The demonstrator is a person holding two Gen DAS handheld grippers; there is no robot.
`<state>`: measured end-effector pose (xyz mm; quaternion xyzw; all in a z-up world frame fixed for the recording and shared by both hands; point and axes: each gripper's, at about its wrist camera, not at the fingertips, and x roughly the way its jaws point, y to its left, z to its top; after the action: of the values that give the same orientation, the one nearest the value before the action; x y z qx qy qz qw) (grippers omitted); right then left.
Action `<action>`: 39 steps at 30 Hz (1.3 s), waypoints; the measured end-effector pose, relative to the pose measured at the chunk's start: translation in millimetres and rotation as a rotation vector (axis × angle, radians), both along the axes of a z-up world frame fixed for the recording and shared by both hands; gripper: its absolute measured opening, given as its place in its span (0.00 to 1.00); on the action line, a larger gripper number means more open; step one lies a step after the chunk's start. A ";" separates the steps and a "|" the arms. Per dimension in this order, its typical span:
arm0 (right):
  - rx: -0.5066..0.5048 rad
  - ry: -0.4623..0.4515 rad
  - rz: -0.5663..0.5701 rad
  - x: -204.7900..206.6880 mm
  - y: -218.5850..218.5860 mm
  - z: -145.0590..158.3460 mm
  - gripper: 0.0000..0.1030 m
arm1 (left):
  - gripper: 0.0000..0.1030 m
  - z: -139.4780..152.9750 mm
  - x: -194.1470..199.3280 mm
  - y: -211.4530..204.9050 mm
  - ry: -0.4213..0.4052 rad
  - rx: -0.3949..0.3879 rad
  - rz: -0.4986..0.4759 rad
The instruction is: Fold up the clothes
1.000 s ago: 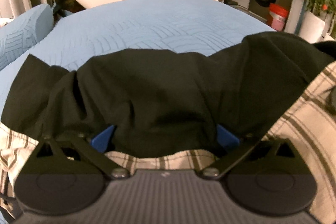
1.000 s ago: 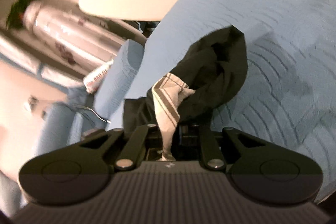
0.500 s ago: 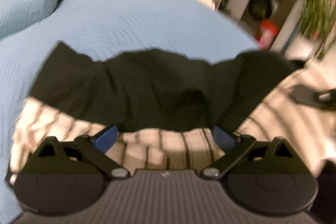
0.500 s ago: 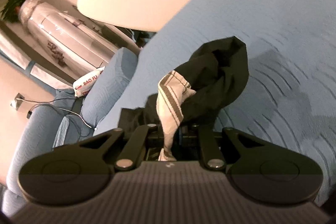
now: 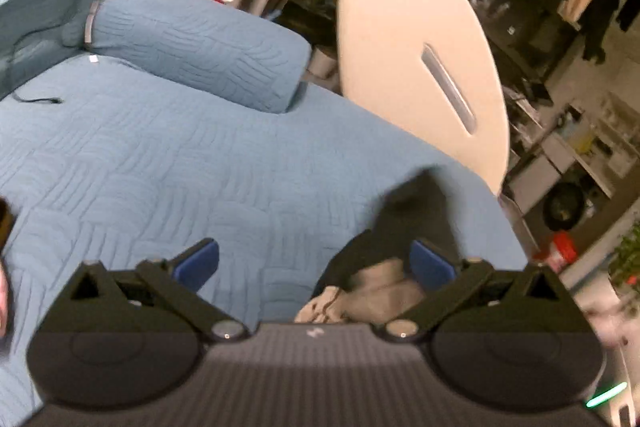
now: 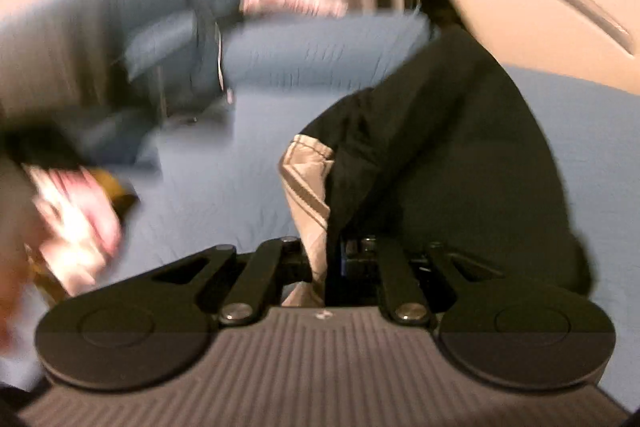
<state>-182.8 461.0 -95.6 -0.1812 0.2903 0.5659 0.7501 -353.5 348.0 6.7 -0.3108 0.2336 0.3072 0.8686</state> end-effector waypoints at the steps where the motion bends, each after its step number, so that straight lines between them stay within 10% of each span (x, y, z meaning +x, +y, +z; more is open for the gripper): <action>1: -0.029 -0.018 -0.004 -3.7 5.5 -9.6 0.20 | 1.00 -2.1 16.8 -1.2 0.039 0.007 -0.050; 9: -0.047 -0.013 0.091 -26.2 -46.0 8.1 0.71 | 1.00 -65.5 132.6 -13.6 0.389 0.146 -0.244; 15: 0.019 0.027 0.052 -8.1 -114.3 44.0 0.72 | 1.00 -104.4 138.5 2.2 0.414 0.092 -0.197; 19: 0.076 -0.173 -0.077 18.2 -107.7 41.7 0.76 | 1.00 -117.1 123.3 10.6 0.382 0.017 -0.179; 23: -0.263 -0.042 -0.061 41.3 -62.6 -29.3 0.84 | 1.00 -120.6 116.1 12.9 0.396 -0.005 -0.182; 32: -0.050 0.017 -0.109 39.4 -90.1 2.1 0.90 | 0.99 -100.6 98.9 -1.4 0.375 0.018 -0.126; 39: -0.122 -0.002 -0.133 37.0 -100.0 -58.2 1.00 | 1.00 -11.7 70.8 -36.6 0.065 0.067 -0.088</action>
<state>-145.8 361.0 -153.8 -0.2076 0.3349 0.4961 0.7737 -282.7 311.4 -5.0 -0.2607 0.2647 0.2866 0.8831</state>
